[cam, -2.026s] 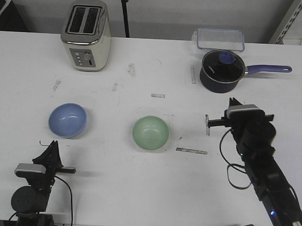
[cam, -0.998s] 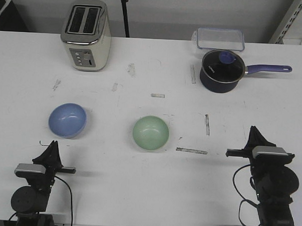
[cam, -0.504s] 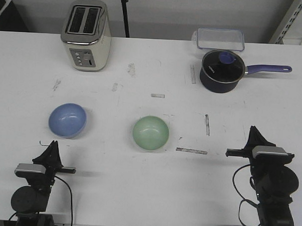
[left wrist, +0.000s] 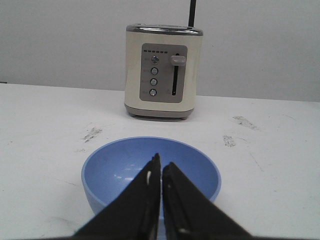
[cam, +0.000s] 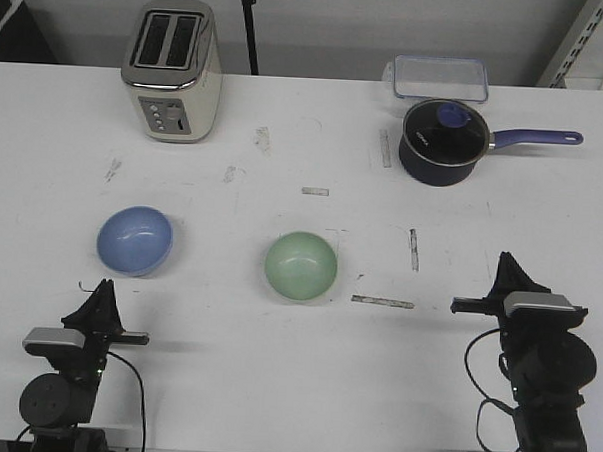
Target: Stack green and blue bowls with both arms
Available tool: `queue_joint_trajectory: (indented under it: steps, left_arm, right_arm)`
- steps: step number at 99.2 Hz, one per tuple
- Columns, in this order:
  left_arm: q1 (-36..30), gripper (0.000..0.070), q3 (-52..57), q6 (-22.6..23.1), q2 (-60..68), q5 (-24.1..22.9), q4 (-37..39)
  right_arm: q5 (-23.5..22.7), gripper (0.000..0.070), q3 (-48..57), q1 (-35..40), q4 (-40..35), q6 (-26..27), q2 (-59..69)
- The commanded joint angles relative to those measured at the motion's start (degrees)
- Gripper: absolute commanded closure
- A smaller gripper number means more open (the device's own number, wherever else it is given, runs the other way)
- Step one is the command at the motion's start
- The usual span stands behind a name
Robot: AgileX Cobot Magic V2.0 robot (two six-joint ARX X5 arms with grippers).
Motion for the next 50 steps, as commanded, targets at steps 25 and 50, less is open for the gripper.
queue_joint_trajectory:
  steps: [25,50]
  left_arm:
    - [0.1,0.0698,14.6,-0.6,8.5,0.7,1.3]
    - [0.0,0.0698,28.5,-0.5,26.7,3.0,-4.1]
  right_arm:
    - [0.0,0.0693,0.2,0.0,0.6,0.6,0.1]
    - [0.0,0.0693,0.2,0.0,0.6,0.6,0.1]
